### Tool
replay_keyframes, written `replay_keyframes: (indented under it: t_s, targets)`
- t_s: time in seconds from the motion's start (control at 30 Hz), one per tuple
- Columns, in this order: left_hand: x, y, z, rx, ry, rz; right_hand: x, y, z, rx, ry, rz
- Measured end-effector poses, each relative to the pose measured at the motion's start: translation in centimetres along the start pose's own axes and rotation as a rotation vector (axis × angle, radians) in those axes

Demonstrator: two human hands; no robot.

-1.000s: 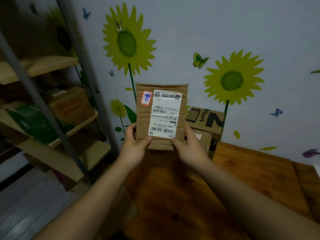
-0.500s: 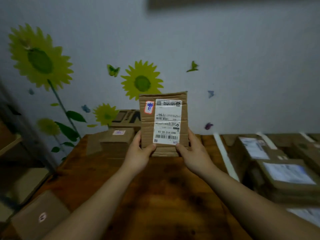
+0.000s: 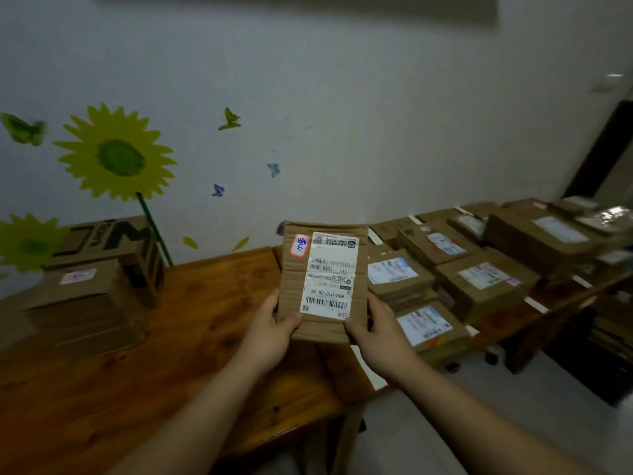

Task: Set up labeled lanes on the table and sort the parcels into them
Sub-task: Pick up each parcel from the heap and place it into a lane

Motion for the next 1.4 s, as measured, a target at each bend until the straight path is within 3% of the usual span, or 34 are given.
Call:
replay_keyframes:
  t_s: [0.27, 0.43, 0.53, 0.6, 0.73, 0.8, 1.2, 1.4]
  targets:
    - [0.8, 6.4, 2.4, -0.147, -0.055, -0.095, 2.7, -7.2, 1.3, 0.000, 0.039, 0.061]
    - [0.5, 11.7, 4.7, -0.334, -0.057, -0.203, 2.2, -15.4, 2.6, -0.060, 0.077, 0.201]
    - [0.6, 14.7, 5.7, -0.373, -0.120, -0.257, 1.8, -19.6, 4.3, 0.037, 0.092, 0.135]
    - [0.4, 16.6, 5.6, -0.356, -0.144, -0.165, 1.9, -21.4, 5.7, 0.065, 0.116, 0.089]
    - [0.2, 19.8, 5.2, -0.151, -0.261, 0.299, 2.3, -22.9, 8.0, 0.033, 0.098, 0.039]
    - [0.0, 21.0, 4.5, -0.139, -0.274, 0.398, 2.2, -23.0, 8.6, 0.021, 0.095, 0.020]
    - [-2.8, 25.2, 1.3, -0.358, -0.120, -0.028, -1.7, -23.6, 12.4, 0.123, 0.212, -0.029]
    - [-3.3, 26.0, 2.0, -0.489, -0.114, 0.010, -4.2, -23.6, 12.9, 0.172, 0.187, -0.093]
Point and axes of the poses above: each hand's wrist, its own x-axis away from the middle knuckle, its own y-axis out of the palm, z = x × y, the point moved 1 cm from there along -x, towards the middle knuckle, and after that the axes turned 9 degrees about -x, right-handed, at the moved point
